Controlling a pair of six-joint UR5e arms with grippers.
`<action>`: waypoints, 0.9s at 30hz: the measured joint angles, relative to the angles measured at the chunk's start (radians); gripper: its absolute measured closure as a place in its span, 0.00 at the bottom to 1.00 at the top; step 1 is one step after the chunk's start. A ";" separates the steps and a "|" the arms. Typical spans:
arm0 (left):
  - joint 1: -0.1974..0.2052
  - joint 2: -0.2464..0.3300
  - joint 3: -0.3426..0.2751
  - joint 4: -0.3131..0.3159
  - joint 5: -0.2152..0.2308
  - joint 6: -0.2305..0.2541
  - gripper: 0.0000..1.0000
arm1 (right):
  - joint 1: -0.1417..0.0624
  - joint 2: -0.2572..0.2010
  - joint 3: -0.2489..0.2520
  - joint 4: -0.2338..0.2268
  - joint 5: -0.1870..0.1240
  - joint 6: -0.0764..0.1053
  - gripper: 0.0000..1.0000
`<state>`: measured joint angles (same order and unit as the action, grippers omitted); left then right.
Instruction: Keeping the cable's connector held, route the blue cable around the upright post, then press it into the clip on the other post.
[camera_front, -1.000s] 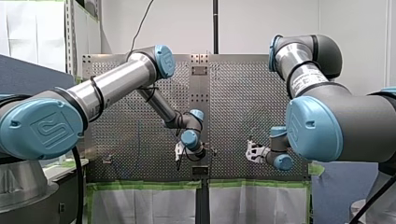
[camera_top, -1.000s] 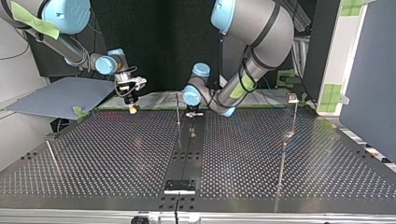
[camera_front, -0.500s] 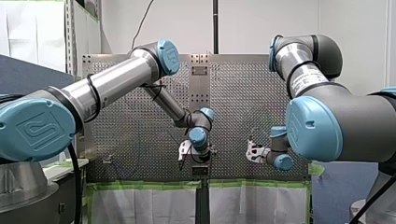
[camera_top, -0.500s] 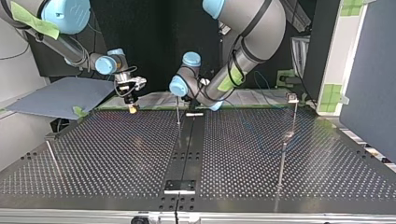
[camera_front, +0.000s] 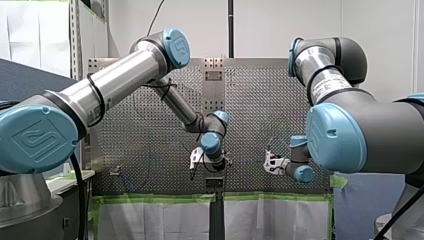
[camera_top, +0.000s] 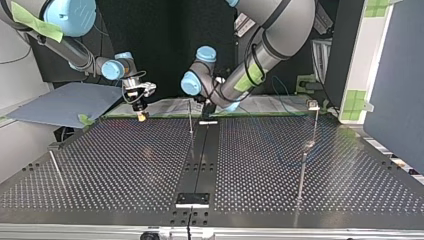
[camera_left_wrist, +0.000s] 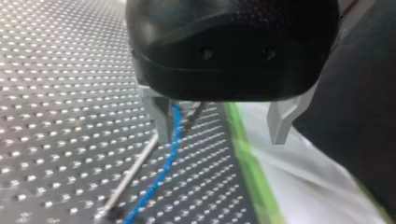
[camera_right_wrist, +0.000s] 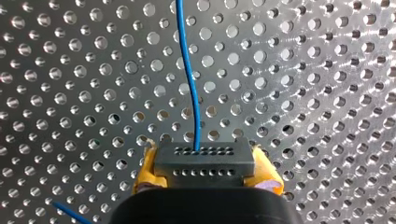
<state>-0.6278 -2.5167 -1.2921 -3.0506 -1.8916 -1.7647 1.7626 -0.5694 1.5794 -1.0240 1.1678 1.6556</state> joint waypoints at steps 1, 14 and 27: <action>-0.001 0.000 -0.005 0.001 0.004 0.001 0.00 | 0.000 0.000 0.000 0.000 0.000 0.000 1.00; -0.030 0.001 -0.019 0.091 0.021 0.008 0.00 | 0.000 0.001 0.000 0.001 0.000 0.000 1.00; -0.032 0.001 -0.019 0.102 -0.003 -0.008 0.00 | 0.000 0.002 0.000 -0.002 -0.005 0.002 1.00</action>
<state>-0.6600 -2.5161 -1.3112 -2.9486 -1.8946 -1.7723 1.7626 -0.5671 1.5793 -1.0258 1.1624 1.6579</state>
